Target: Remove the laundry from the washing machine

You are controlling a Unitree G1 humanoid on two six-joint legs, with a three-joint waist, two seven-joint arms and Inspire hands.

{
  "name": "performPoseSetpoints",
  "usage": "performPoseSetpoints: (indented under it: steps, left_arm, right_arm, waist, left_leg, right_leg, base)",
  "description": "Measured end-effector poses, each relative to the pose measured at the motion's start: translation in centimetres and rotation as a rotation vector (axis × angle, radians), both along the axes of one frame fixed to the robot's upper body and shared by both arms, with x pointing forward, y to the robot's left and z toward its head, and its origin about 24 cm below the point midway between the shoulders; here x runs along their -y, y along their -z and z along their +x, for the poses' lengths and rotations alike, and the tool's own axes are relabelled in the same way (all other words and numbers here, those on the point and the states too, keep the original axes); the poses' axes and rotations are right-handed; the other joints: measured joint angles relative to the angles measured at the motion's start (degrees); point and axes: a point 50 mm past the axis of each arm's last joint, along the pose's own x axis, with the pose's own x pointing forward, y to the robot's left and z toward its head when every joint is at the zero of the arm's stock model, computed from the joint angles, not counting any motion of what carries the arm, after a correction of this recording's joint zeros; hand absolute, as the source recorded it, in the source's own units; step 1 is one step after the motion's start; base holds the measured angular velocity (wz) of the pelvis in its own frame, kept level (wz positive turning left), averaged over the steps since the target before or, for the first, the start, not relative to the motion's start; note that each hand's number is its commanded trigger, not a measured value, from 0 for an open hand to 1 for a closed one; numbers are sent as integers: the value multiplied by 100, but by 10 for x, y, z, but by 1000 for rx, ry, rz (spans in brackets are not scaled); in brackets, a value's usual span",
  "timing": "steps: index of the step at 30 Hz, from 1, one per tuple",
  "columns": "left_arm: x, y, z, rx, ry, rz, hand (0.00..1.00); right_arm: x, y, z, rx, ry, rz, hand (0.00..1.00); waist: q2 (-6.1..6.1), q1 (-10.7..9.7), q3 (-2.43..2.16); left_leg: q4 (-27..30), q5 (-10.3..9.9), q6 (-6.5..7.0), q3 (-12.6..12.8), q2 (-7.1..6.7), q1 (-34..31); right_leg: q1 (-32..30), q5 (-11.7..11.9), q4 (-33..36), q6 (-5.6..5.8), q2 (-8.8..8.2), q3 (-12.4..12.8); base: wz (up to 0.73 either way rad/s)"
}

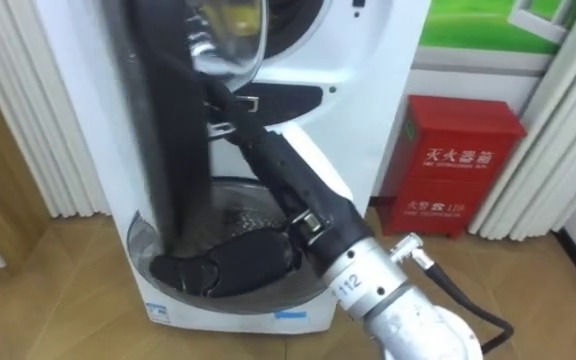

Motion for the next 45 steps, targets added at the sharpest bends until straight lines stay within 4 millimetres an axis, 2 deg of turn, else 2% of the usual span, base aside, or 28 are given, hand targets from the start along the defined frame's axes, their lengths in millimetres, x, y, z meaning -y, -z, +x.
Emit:
performPoseSetpoints:
  steps: [2, 4, 6, 9, 12, 16, 22, 27, 29, 31, 39, 45]
  left_arm:
    - [0, 0, 0, 2, 0, -1, 0]
    - [0, 0, 0, 0, 0, -2, 0]
    - [0, 0, 0, -1, -1, -6, 0]
    - [2, 1, -2, -12, -2, -28, 0]
    - [4, 2, -3, -7, -35, -44, 0]
    - [4, 1, 3, 10, -48, -51, 0]
    - [7, -1, 17, 54, -44, -62, 0]
    - [7, -1, 21, 64, -50, -63, 0]
    - [7, -1, 20, 61, -51, -63, 0]
    - [7, -1, 18, 57, -52, -62, 0]
    - [6, 0, 12, 43, -59, -62, 0]
    - [7, 0, 11, 32, -61, -60, 0]
  right_arm:
    - [-7, 0, -2, 2, -38, 11, 0]
    - [-21, -4, -3, 19, -101, 6, 0]
    - [-33, -10, -3, 50, -180, -18, 0]
    - [-51, -17, -3, 87, -292, -52, 0]
    - [-56, -19, -5, 94, -347, -62, 0]
    - [-56, -18, -5, 82, -372, -67, 0]
    - [-60, -14, -8, 53, -414, -62, 0]
    - [-59, -13, -8, 51, -418, -76, 0]
    - [-59, -13, -8, 52, -422, -78, 0]
    - [-59, -13, -7, 53, -421, -78, 0]
    - [-58, -11, -7, 86, -402, -149, 0]
    - [-53, -6, -4, 106, -354, -229, 0]
  waist:
    - [-6, 89, -4]
    - [11, 274, 7]
    - [11, 372, 9]
    - [-8, 673, 0]
    - [23, 700, 25]
    - [70, 695, 58]
    - [60, 709, 61]
    - [20, 747, 57]
    - [10, 766, 77]
    - [28, 775, 101]
    - [62, 763, 125]
    - [122, 742, 109]
  left_leg:
    - [5, 26, -33, 7, 27, -55]
    - [2, 67, -57, 13, 34, -113]
    - [2, 69, -60, 12, 28, -165]
    - [-3, 64, -57, -1, 0, -172]
    - [14, 35, -9, -29, -74, -169]
    - [11, 14, 24, -46, -138, -179]
    - [-23, -3, 54, -48, -212, -179]
    - [-132, -4, 54, -56, -233, -146]
    - [-142, -5, 56, -55, -232, -124]
    - [-142, -19, 77, -54, -227, -117]
    - [-103, -78, 162, 10, -268, -178]
    - [-69, -140, 256, 64, -305, -151]
  right_leg:
    - [-17, -1, 0, -63, 24, -103]
    - [-26, -22, -1, -116, 37, -213]
    - [-27, -38, -10, -139, 41, -317]
    - [41, -44, -23, -130, 22, -423]
    - [152, -81, -74, -63, -27, -525]
    - [188, -110, -79, -3, -80, -534]
    - [186, -144, -90, 57, -152, -555]
    - [183, -148, -78, 72, -168, -555]
    - [190, -149, -55, 78, -174, -554]
    - [181, -162, -8, 103, -176, -532]
    - [83, -258, 128, 319, -226, -281]
    - [74, -254, 140, 377, -308, -198]
  base:
    - [32]
    - [32]
    - [39]
    - [26]
    - [26]
    - [3]
    - [1]
    - [4]
    - [2]
    - [3]
    - [-1]
    - [-1]
